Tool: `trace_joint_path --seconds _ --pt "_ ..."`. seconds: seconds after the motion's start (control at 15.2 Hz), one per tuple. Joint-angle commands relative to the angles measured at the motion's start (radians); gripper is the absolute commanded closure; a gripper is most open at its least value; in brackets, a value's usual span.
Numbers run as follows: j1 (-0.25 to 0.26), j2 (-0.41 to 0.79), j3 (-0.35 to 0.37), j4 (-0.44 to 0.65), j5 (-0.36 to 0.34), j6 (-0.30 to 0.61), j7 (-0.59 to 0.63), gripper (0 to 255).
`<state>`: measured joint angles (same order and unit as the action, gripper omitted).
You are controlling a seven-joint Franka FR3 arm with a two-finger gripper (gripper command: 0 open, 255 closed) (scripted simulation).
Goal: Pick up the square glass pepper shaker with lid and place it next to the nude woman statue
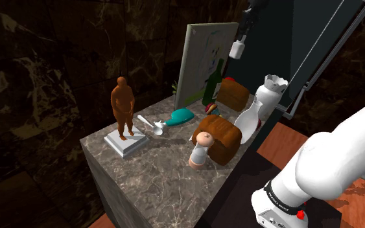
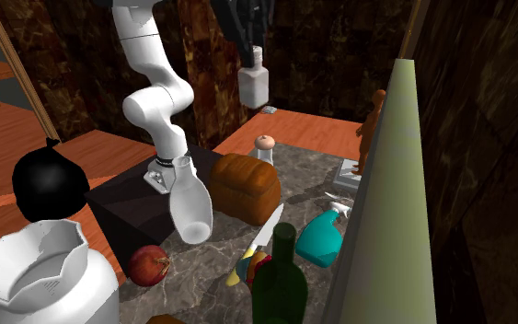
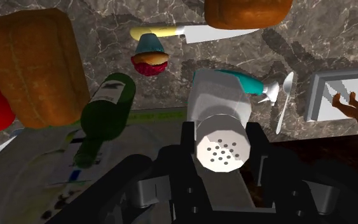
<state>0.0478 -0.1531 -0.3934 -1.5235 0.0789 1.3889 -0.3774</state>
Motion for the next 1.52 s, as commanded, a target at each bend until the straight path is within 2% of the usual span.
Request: trace_joint_path --seconds 0.0,0.73,1.45 --pt "0.022 -0.025 0.036 -0.035 -0.005 0.018 0.058 255" --pt "0.126 -0.072 0.218 -0.103 0.008 0.069 0.342 255" --pt "0.231 0.017 0.379 -0.02 0.027 0.102 0.606 255"
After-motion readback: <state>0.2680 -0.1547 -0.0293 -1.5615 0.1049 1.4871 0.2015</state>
